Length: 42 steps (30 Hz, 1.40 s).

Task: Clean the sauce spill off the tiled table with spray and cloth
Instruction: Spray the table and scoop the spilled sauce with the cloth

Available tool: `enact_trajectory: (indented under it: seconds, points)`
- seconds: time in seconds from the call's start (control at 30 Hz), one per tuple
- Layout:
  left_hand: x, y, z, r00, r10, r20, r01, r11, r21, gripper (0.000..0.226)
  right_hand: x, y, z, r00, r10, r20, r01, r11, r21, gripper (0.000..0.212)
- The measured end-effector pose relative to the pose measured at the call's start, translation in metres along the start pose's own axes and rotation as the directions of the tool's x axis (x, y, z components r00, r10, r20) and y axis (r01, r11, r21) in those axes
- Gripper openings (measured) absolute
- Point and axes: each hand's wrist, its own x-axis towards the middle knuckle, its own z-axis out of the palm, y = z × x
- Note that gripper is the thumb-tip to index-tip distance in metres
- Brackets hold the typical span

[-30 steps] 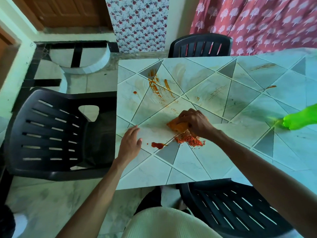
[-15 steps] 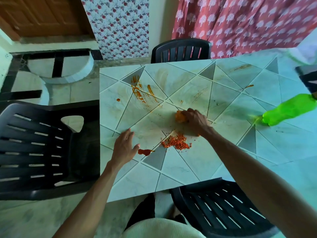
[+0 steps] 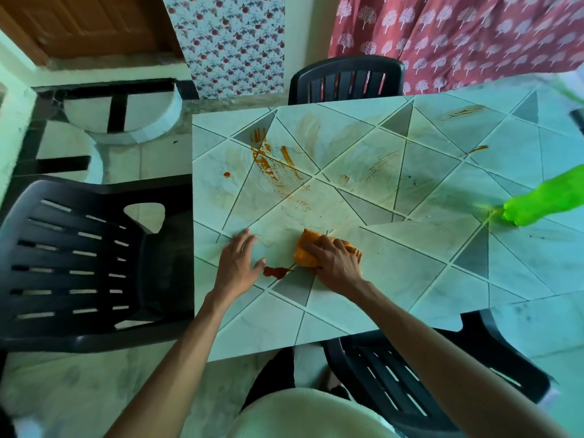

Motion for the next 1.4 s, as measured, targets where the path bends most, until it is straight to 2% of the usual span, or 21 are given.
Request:
enact_trajectory:
  seconds: [0.2, 0.4, 0.57, 0.63, 0.8, 0.97, 1.13, 1.4]
  points:
    - [0.001, -0.001, 0.000, 1.000, 0.008, 0.005, -0.008, 1.000, 0.011, 0.065, -0.019, -0.030, 0.009, 0.998, -0.061, 0.015, 0.061, 0.998, 0.026, 0.049]
    - [0.003, -0.005, 0.001, 0.999, 0.033, 0.021, -0.034, 0.999, 0.022, 0.065, -0.027, -0.040, 0.005, 0.994, -0.101, 0.037, 0.098, 0.992, 0.083, 0.055]
    - [0.004, -0.010, -0.001, 0.998, 0.055, 0.042, -0.057, 0.997, 0.051, 0.066, -0.027, -0.018, -0.033, 0.987, 0.004, -0.159, 0.019, 0.990, 0.143, 0.048]
    - [0.002, -0.009, -0.001, 0.998, 0.047, 0.051, -0.049, 0.998, 0.050, 0.067, -0.027, -0.002, -0.046, 0.971, 0.065, -0.229, -0.026, 0.985, 0.171, 0.053]
    - [-0.005, -0.005, 0.001, 0.998, 0.014, 0.056, -0.017, 0.998, 0.055, 0.066, -0.033, 0.038, -0.061, 0.937, 0.174, -0.303, -0.131, 0.979, 0.155, 0.048]
    - [-0.032, -0.004, 0.005, 0.999, -0.028, 0.018, 0.027, 0.999, 0.034, 0.064, -0.046, 0.059, -0.050, 0.934, 0.234, -0.270, -0.229, 0.972, 0.052, 0.036]
    - [-0.065, -0.011, 0.013, 0.997, -0.082, -0.015, 0.082, 0.997, 0.008, 0.065, -0.056, 0.058, -0.020, 0.957, 0.252, -0.147, -0.251, 0.968, 0.023, 0.042]
    - [-0.104, -0.005, 0.021, 0.988, -0.144, -0.048, 0.142, 0.989, -0.046, 0.064, -0.051, 0.001, 0.016, 0.965, 0.257, -0.048, -0.239, 0.941, 0.238, 0.049]
